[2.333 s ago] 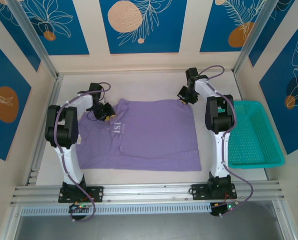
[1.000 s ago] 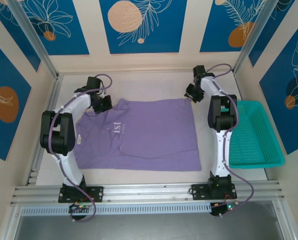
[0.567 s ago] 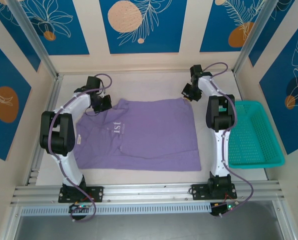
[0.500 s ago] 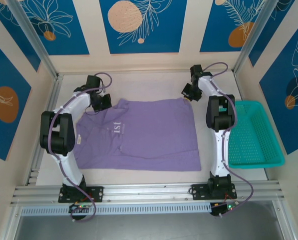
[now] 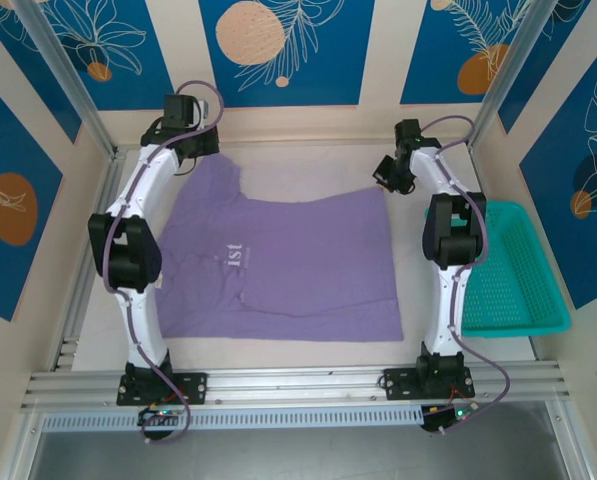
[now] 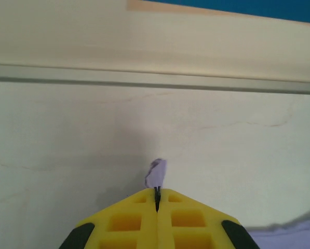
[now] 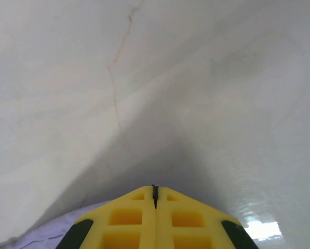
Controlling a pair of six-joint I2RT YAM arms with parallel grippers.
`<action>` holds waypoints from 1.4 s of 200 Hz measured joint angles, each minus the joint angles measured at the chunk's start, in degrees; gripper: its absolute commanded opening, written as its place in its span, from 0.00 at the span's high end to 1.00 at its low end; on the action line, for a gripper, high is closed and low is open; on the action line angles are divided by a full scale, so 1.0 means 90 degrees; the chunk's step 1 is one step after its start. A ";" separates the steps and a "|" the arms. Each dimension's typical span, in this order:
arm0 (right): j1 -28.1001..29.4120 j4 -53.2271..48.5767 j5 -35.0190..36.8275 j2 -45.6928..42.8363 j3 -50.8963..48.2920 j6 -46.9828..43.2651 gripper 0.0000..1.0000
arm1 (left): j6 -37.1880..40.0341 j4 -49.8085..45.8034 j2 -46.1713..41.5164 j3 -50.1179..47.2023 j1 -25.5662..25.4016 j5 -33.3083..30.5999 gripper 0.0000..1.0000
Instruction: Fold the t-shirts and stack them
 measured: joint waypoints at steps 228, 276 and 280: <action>-0.0158 0.0848 -0.1338 -0.2487 -0.2975 -0.0843 1.00 | -0.0085 -0.0143 -0.1010 -0.2210 0.0775 0.1549 0.98; -0.0491 0.1275 -0.1785 -0.3551 -0.4386 -0.1314 1.00 | 0.0160 -0.0010 -0.3334 -0.4282 0.0777 0.1370 0.97; -0.0520 0.1314 -0.1814 -0.3623 -0.4520 -0.1336 1.00 | 0.0175 -0.0017 -0.3500 -0.4420 0.0777 0.1309 0.96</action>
